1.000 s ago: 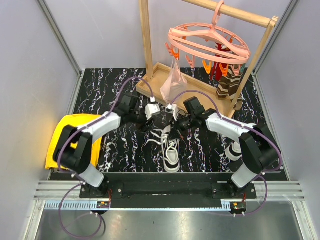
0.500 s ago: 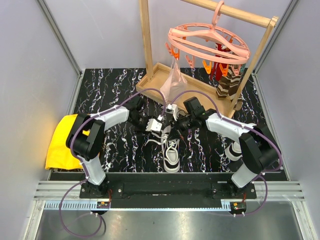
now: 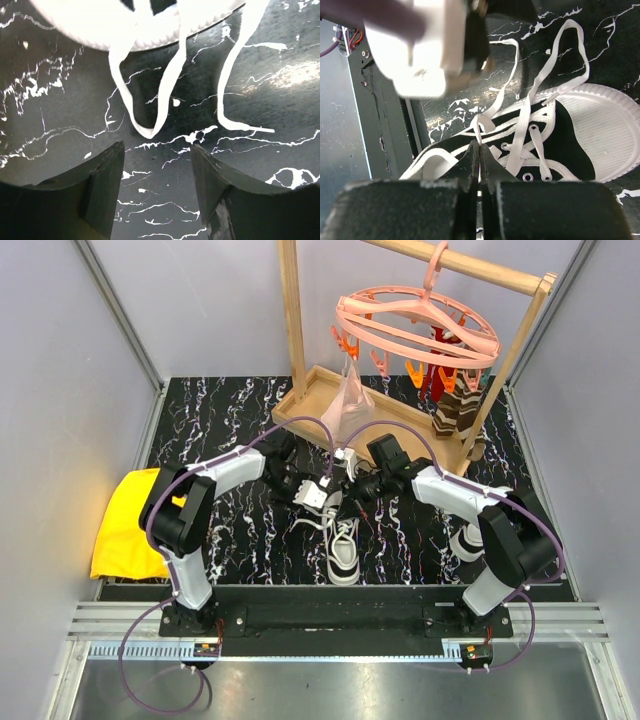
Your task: Tie the shoes
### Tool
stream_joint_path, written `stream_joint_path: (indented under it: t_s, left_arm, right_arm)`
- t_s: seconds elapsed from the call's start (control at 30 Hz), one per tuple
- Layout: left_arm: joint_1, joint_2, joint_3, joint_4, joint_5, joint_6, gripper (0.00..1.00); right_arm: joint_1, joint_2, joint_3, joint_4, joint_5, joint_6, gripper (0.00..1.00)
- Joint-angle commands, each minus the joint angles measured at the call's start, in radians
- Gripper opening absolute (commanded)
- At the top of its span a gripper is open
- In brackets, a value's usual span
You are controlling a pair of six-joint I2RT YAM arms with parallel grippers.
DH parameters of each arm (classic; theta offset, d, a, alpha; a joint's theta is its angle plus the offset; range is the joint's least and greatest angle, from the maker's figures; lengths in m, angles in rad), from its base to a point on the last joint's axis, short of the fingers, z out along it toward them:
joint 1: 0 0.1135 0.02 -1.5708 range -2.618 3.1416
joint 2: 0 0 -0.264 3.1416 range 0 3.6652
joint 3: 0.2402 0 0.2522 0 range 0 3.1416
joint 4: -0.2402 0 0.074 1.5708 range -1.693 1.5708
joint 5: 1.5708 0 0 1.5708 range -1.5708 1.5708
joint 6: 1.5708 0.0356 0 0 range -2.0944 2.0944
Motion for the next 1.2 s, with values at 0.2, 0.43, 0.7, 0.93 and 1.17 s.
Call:
stream_joint_path:
  t_s: [0.2, 0.43, 0.7, 0.93, 1.17]
  left_arm:
    - [-0.094, 0.054, 0.077, -0.061, -0.057, 0.059, 0.54]
    - [-0.110, 0.098, 0.119, -0.076, -0.097, 0.033, 0.52]
    - [-0.071, 0.077, 0.143, -0.102, -0.031, -0.004, 0.06]
    - [-0.012, -0.158, -0.019, -0.088, 0.104, -0.102, 0.00]
    - [-0.067, -0.418, -0.169, -0.053, 0.149, -0.277, 0.00]
  right_arm:
    - [0.007, -0.013, 0.010, 0.031, -0.003, -0.033, 0.00]
    - [0.006, -0.016, 0.004, 0.032, -0.001, -0.044, 0.00]
    - [0.007, -0.026, -0.001, 0.032, 0.000, -0.047, 0.00]
    - [0.007, -0.037, 0.001, 0.040, 0.026, -0.037, 0.00]
    - [0.007, -0.036, 0.016, 0.077, 0.058, 0.005, 0.00]
